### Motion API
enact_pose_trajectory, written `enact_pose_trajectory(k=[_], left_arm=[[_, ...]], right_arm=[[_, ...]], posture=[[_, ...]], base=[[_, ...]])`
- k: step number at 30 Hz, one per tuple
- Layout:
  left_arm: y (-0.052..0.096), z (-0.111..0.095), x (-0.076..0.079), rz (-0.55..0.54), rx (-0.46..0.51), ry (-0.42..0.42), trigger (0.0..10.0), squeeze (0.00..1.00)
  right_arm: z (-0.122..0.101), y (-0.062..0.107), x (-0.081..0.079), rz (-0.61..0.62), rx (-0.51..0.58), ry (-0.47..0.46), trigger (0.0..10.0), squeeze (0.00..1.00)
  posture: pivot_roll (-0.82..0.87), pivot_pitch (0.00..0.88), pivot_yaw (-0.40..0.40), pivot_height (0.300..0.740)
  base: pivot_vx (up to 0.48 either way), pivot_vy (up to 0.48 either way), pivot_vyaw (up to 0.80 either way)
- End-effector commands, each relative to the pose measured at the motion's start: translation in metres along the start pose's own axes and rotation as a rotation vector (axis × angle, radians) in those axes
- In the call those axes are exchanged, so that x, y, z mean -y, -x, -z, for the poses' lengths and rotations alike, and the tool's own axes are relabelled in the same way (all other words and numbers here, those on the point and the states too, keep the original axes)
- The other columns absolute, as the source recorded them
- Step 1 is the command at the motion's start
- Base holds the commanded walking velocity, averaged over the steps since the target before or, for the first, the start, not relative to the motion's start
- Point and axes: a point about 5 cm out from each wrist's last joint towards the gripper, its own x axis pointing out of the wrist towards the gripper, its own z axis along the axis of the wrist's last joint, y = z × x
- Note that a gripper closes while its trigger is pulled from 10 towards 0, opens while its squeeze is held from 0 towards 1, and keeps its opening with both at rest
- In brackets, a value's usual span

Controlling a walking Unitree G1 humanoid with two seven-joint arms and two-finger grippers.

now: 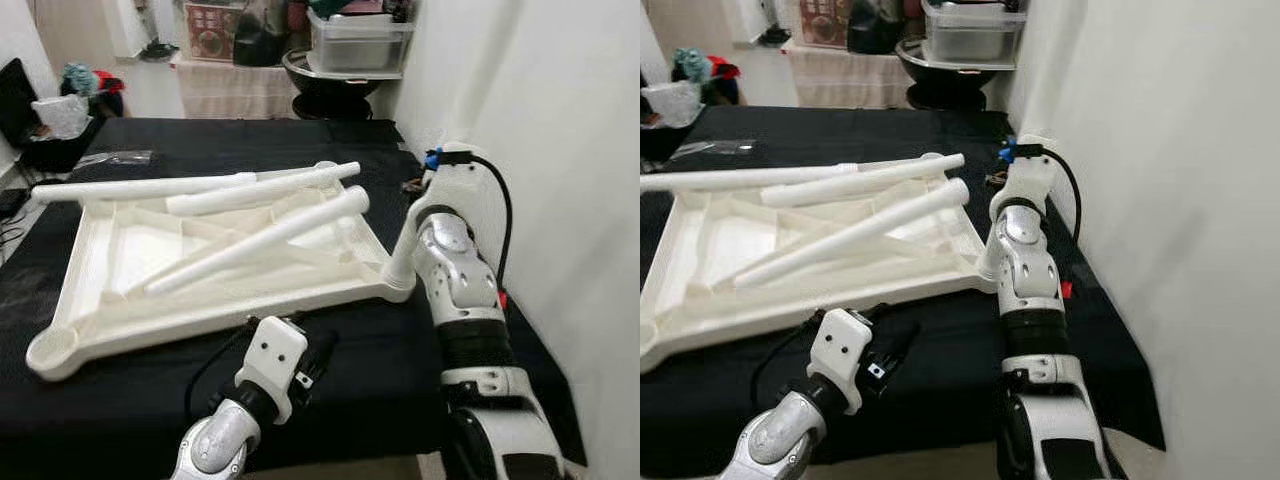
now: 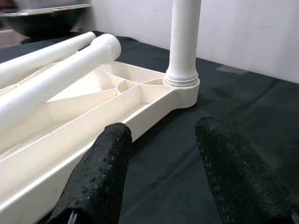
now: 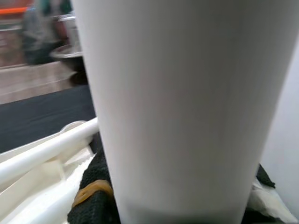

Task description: Building children table

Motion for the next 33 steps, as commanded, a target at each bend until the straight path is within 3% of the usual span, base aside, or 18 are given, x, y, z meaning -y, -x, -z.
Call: enact_pose_trajectory(k=[1,3,4,5,6,10,14,15,16,17,22,23,27,28,29,31,32,33], left_arm=[[0.000,0.002,0.001,0.005,-0.008,-0.002,10.0,0.00],[0.000,0.002,0.002,0.005,-0.008,-0.003,10.0,0.00],[0.001,0.002,0.002,0.005,-0.009,-0.003,10.0,0.00],[0.001,0.002,0.002,0.005,-0.009,-0.003,10.0,0.00],[0.001,0.002,0.002,0.005,-0.009,-0.003,10.0,0.00],[0.001,0.003,0.002,0.008,-0.010,-0.004,10.0,0.00],[0.001,0.003,0.001,0.008,-0.010,-0.004,10.0,0.00],[0.001,0.003,0.001,0.008,-0.010,-0.005,10.0,0.00],[0.001,0.003,0.001,0.008,-0.010,-0.005,10.0,0.00],[0.001,0.003,0.001,0.007,-0.010,-0.005,10.0,0.00],[0.001,0.003,0.001,0.009,-0.011,-0.004,10.0,0.00],[0.001,0.003,0.001,0.010,-0.011,-0.005,10.0,0.00],[0.001,0.003,0.001,0.012,-0.012,-0.005,10.0,0.00],[0.002,0.003,0.001,0.011,-0.012,-0.005,10.0,0.00],[0.002,0.003,0.001,0.011,-0.012,-0.005,10.0,0.00],[0.002,0.003,0.001,0.010,-0.012,-0.006,10.0,0.00],[0.002,0.003,0.001,0.010,-0.012,-0.006,10.0,0.00],[0.001,0.003,0.001,0.011,-0.012,-0.007,10.0,0.00]], right_arm=[[0.017,0.000,0.014,0.082,-0.080,0.011,0.0,0.00],[0.016,0.001,0.014,0.092,-0.078,0.002,0.0,0.00],[0.015,0.001,0.010,0.072,-0.070,-0.016,2.2,0.00],[0.015,0.001,0.010,0.072,-0.070,-0.016,2.2,0.00],[0.013,0.000,0.003,0.049,-0.067,-0.025,10.0,0.00],[0.002,0.002,-0.016,0.008,0.010,0.014,10.0,0.00],[0.000,0.003,-0.018,-0.004,0.034,0.016,10.0,0.00],[-0.007,-0.002,-0.016,-0.063,0.076,0.053,10.0,1.00],[-0.007,-0.002,-0.016,-0.063,0.076,0.053,10.0,1.00],[-0.008,-0.005,-0.014,-0.080,0.076,0.070,10.0,0.00],[-0.008,-0.012,-0.005,-0.118,0.067,0.109,10.0,0.00],[-0.008,-0.016,0.004,-0.156,0.075,0.105,10.0,1.00],[-0.008,-0.018,0.003,-0.239,0.061,0.078,10.0,1.00],[-0.010,-0.019,-0.004,-0.362,0.028,0.012,10.0,0.00],[-0.010,-0.019,-0.004,-0.362,0.028,0.012,10.0,0.00],[-0.012,-0.016,-0.014,-0.521,-0.004,-0.084,10.0,0.00],[-0.012,-0.016,-0.014,-0.521,-0.004,-0.084,10.0,0.00],[-0.015,-0.011,-0.019,-0.693,-0.008,-0.103,10.0,0.00]], posture=[[0.03,0.022,-0.080,0.740],[0.03,0.023,-0.081,0.740],[0.03,0.023,-0.080,0.740],[0.03,0.023,-0.080,0.740],[0.03,0.023,-0.078,0.740],[0.03,0.021,-0.079,0.740],[0.03,0.021,-0.079,0.740],[0.03,0.020,-0.078,0.740],[0.03,0.020,-0.078,0.740],[0.03,0.023,-0.079,0.740],[0.03,0.023,-0.077,0.740],[0.03,0.023,-0.076,0.740],[0.03,0.024,-0.074,0.740],[0.03,0.022,-0.071,0.740],[0.03,0.022,-0.071,0.740],[0.03,0.022,-0.071,0.740],[0.03,0.022,-0.071,0.740],[0.03,0.022,-0.071,0.740]], base=[[0.000,0.000,0.00],[0.000,0.000,0.00],[0.000,0.000,0.00],[0.000,0.000,0.00],[0.000,0.000,0.00],[0.000,0.000,0.00],[0.000,0.000,0.00],[0.000,0.000,0.00],[0.000,0.000,0.00],[0.000,0.000,0.00],[0.000,0.000,0.00],[0.000,0.000,0.00],[0.000,0.000,0.00],[0.000,0.000,0.00],[0.000,0.000,0.00],[0.000,0.000,0.00],[0.000,0.000,0.00],[0.000,0.000,0.00]])
